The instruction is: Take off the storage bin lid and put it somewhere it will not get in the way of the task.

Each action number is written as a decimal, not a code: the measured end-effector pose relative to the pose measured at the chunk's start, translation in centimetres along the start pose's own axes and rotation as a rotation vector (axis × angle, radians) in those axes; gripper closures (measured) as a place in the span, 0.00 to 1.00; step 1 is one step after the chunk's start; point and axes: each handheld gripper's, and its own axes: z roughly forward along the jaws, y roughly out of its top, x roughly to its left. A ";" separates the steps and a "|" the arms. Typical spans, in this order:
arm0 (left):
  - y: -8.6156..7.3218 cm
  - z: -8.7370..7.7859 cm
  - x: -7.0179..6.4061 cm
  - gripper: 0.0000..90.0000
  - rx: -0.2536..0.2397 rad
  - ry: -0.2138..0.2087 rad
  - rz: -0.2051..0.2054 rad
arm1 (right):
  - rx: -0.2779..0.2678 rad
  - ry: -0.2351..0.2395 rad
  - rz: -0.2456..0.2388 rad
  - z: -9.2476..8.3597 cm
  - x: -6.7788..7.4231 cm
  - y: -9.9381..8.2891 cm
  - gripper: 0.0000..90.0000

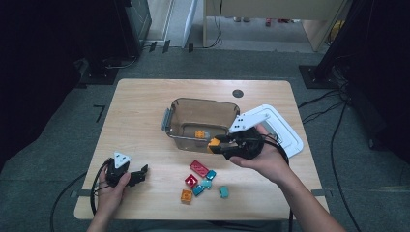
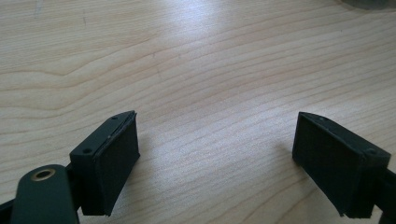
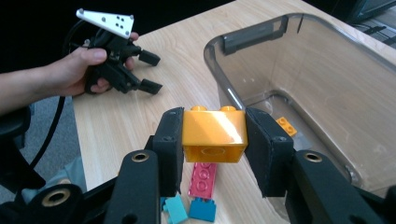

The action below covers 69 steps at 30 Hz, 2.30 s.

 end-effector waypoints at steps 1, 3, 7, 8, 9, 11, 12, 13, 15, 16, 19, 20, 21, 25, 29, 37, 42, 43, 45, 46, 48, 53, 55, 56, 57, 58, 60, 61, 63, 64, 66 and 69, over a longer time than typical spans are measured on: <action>0.0 0.0 0.0 0.16 0.000 0.000 0.000 | -0.003 0.001 0.003 0.0 -0.1 0.2 0.67; 0.0 0.0 0.0 0.16 0.000 0.001 0.001 | -0.007 0.000 0.003 0.0 -0.2 0.6 0.67; 0.0 0.0 0.0 0.16 0.000 0.001 0.001 | -0.019 -0.005 0.008 0.1 -0.7 1.4 0.67; 0.0 0.0 0.0 0.16 0.000 0.001 0.001 | -0.022 -0.007 0.008 0.2 -0.8 1.7 0.67; 0.0 0.0 0.0 0.16 0.000 0.001 0.001 | -0.024 -0.008 0.010 0.2 -1.0 1.9 0.67; 0.0 0.0 0.0 0.16 0.000 0.001 0.001 | -0.027 -0.011 0.013 0.4 -1.3 2.3 0.67; 0.0 0.0 0.0 0.16 0.000 0.001 0.001 | -0.027 -0.013 0.014 0.5 -1.4 2.5 0.67; 0.0 0.0 0.0 0.16 0.000 0.000 0.001 | -0.027 -0.014 0.016 0.6 -1.6 2.7 0.67; 0.0 0.0 0.0 0.16 0.000 0.001 0.001 | -0.027 -0.019 0.018 0.8 -1.9 3.0 0.67; 0.0 0.0 0.0 0.16 0.000 0.000 0.001 | -0.026 -0.022 0.020 0.9 -2.0 3.2 0.67; 0.0 0.0 0.0 0.16 0.000 0.000 0.001 | -0.022 -0.037 0.028 1.4 -2.7 3.5 0.67; 0.0 0.0 0.0 0.16 0.000 0.000 0.001 | -0.020 -0.040 0.034 1.6 -2.9 3.5 0.67; 0.0 0.0 0.0 0.16 0.001 -0.001 0.002 | -0.018 -0.044 0.040 1.8 -3.2 3.6 0.67; 0.0 0.0 0.0 0.16 -0.001 -0.001 0.002 | -0.007 -0.053 0.055 2.6 -4.0 3.7 0.67; 0.0 0.0 0.0 0.16 -0.001 -0.002 0.004 | 0.024 -0.076 0.075 4.0 -5.2 3.4 0.67; 0.0 0.0 0.0 0.16 -0.001 -0.003 0.003 | 0.070 -0.103 0.118 6.0 -6.8 3.1 0.67; 0.0 0.0 0.0 0.16 0.000 -0.003 0.004 | 0.095 -0.121 0.150 7.2 -8.0 2.8 0.67; 0.0 0.0 0.0 0.16 0.000 -0.003 0.003 | 0.099 -0.123 0.156 7.3 -8.2 2.8 0.67; 0.0 0.0 0.0 0.16 0.000 -0.003 0.004 | 0.107 -0.127 0.165 7.6 -8.6 2.6 0.67; 0.0 0.0 0.0 0.16 0.000 -0.003 0.004 | 0.107 -0.127 0.165 7.6 -8.6 2.6 0.67; 0.0 0.0 0.0 0.16 0.000 -0.004 0.004 | 0.119 -0.133 0.176 7.9 -9.1 2.5 0.67; 0.0 0.0 0.0 0.16 0.000 -0.004 0.004 | 0.141 -0.145 0.187 8.3 -9.6 2.2 0.67; 0.0 0.0 0.0 0.16 0.001 -0.004 0.004 | 0.144 -0.146 0.188 8.4 -9.6 2.2 0.67; 0.0 0.0 0.0 0.16 0.000 -0.004 0.004 | 0.151 -0.145 0.187 8.5 -9.7 2.1 0.67; 0.0 0.0 0.0 0.16 0.000 -0.004 0.004 | 0.154 -0.145 0.187 8.5 -9.7 2.1 0.66; 0.0 0.0 0.0 0.16 0.000 -0.004 0.004 | 0.155 -0.148 0.188 8.6 -9.7 2.1 0.66; 0.0 0.0 0.0 0.16 0.000 -0.004 0.004 | 0.160 -0.150 0.191 8.6 -9.7 2.1 0.66; 0.0 0.0 0.0 0.16 0.000 -0.004 0.004 | 0.163 -0.150 0.193 8.6 -9.7 2.1 0.66; 0.0 0.0 0.0 0.16 0.000 -0.004 0.004 | 0.171 -0.155 0.191 8.7 -9.7 2.0 0.66; 0.0 0.0 0.0 0.16 0.000 -0.004 0.004 | 0.178 -0.156 0.190 8.7 -9.7 2.0 0.66; 0.0 0.0 0.0 0.16 0.001 -0.004 0.004 | 0.184 -0.159 0.185 8.8 -9.8 2.0 0.66; 0.0 0.0 0.0 0.16 0.000 -0.004 0.004 | 0.188 -0.163 0.190 8.8 -9.8 2.0 0.66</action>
